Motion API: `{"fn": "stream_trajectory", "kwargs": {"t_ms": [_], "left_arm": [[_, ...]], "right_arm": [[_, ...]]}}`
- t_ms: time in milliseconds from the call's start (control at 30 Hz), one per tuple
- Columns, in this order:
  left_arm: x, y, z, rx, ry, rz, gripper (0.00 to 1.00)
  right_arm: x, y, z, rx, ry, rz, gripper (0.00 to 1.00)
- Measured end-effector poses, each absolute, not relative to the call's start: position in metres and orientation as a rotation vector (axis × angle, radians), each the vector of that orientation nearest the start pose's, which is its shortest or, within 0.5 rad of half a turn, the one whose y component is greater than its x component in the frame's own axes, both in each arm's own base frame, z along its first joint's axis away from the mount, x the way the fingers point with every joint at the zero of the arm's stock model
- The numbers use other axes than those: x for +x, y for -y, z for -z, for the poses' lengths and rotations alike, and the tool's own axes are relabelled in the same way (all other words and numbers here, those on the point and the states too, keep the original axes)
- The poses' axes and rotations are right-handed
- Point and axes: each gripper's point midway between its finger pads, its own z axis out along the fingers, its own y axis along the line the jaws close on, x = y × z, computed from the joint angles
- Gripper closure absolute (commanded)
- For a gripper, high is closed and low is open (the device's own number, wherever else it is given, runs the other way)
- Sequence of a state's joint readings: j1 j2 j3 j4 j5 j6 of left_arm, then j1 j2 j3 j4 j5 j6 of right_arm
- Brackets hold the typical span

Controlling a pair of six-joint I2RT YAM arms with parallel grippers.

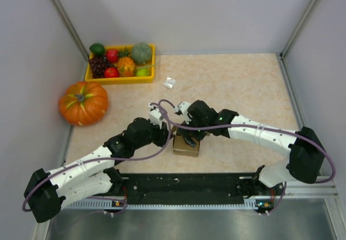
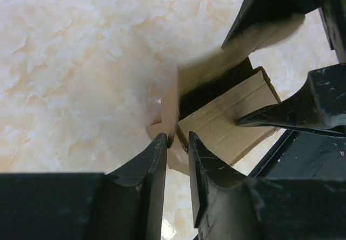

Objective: Fold the paper box

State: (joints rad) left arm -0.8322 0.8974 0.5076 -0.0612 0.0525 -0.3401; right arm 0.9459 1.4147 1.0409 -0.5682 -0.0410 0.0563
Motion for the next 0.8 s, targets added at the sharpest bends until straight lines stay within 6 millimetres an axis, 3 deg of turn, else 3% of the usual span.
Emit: {"fn": "stream_trajectory", "kwargs": {"t_ms": [200, 300, 367, 800], "left_arm": [[0.192, 0.25, -0.147, 0.537, -2.032, 0.813, 0.79], [0.189, 0.252, -0.147, 0.533, -2.04, 0.838, 0.54], [0.189, 0.251, -0.146, 0.519, -2.049, 0.837, 0.5], [0.203, 0.253, -0.161, 0.527, -2.038, 0.771, 0.57]], "right_arm": [[0.192, -0.283, -0.115, -1.114, -2.32, -0.453, 0.25], [0.191, -0.284, -0.115, -1.104, -2.326, -0.461, 0.27], [0.191, -0.284, -0.115, -1.098, -2.328, -0.465, 0.27], [0.189, -0.284, -0.115, -1.087, -2.333, -0.476, 0.28]]}}
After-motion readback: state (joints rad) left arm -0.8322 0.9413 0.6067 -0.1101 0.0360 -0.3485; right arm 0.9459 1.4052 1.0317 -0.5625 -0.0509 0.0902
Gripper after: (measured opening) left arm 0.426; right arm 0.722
